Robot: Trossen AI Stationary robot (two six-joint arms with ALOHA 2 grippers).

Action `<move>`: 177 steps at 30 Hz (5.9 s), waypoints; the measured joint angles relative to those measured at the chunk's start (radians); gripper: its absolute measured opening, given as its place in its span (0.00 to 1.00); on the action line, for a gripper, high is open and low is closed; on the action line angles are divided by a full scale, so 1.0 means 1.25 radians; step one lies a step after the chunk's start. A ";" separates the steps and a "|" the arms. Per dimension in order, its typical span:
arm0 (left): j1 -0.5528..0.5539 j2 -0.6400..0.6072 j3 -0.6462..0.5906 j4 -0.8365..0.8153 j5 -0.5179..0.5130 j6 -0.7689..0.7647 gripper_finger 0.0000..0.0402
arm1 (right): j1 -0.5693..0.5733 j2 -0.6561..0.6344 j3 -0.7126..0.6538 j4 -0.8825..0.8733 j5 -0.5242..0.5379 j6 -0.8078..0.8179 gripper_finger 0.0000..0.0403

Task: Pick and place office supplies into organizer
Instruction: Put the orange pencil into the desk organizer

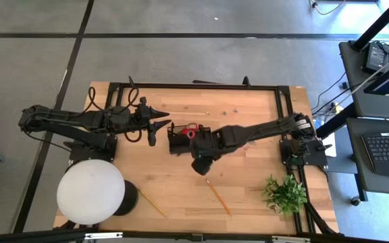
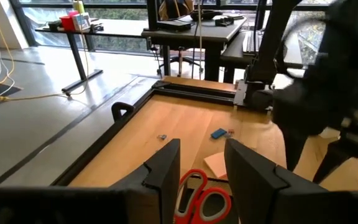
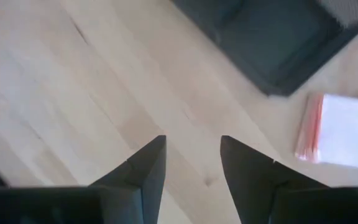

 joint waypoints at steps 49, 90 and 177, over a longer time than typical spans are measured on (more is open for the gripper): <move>0.000 0.000 0.000 -0.041 0.022 -0.104 0.30 | 0.140 0.005 -0.276 0.456 -0.009 0.110 0.39; 0.000 0.000 0.000 -0.089 0.026 -0.104 0.30 | 0.144 0.195 -0.137 0.219 -0.013 0.106 0.39; 0.000 -0.118 0.000 -0.290 0.086 -0.126 0.30 | -0.031 0.052 0.429 0.097 0.516 -0.498 0.01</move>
